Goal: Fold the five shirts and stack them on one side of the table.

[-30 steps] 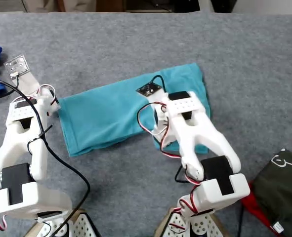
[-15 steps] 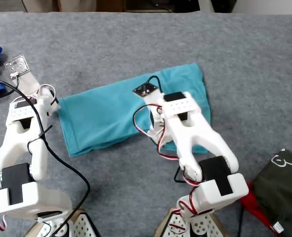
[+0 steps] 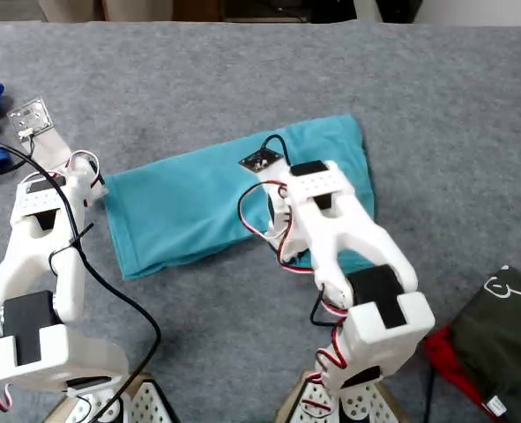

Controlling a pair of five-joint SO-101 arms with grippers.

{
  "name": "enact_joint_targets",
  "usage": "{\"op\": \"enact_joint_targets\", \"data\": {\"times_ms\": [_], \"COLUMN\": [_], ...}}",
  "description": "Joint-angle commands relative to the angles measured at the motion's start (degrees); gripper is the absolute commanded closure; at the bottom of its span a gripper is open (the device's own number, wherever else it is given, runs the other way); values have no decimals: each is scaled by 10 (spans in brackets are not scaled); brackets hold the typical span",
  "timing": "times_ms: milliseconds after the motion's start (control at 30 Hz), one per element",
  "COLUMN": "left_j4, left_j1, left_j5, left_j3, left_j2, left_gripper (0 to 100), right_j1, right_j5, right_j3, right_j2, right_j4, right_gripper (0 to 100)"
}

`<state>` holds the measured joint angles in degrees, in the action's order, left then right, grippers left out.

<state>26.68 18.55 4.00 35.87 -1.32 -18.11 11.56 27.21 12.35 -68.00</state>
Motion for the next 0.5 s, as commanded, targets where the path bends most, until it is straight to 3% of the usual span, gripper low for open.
{"op": "enact_joint_targets", "data": {"times_ms": [0, 467], "left_j4": [-9, -9], "left_j1": [0, 0], "left_j5": [2, 2], "left_j3": [-22, -22], "left_j2": [-3, -3], "left_gripper": [980, 980], "right_j1": [-4, -5], "right_j5": [-4, 0], "right_j3": [-15, -116], "right_j2": [14, 14], "right_j4": [-5, -126], "right_gripper": [993, 993]}}
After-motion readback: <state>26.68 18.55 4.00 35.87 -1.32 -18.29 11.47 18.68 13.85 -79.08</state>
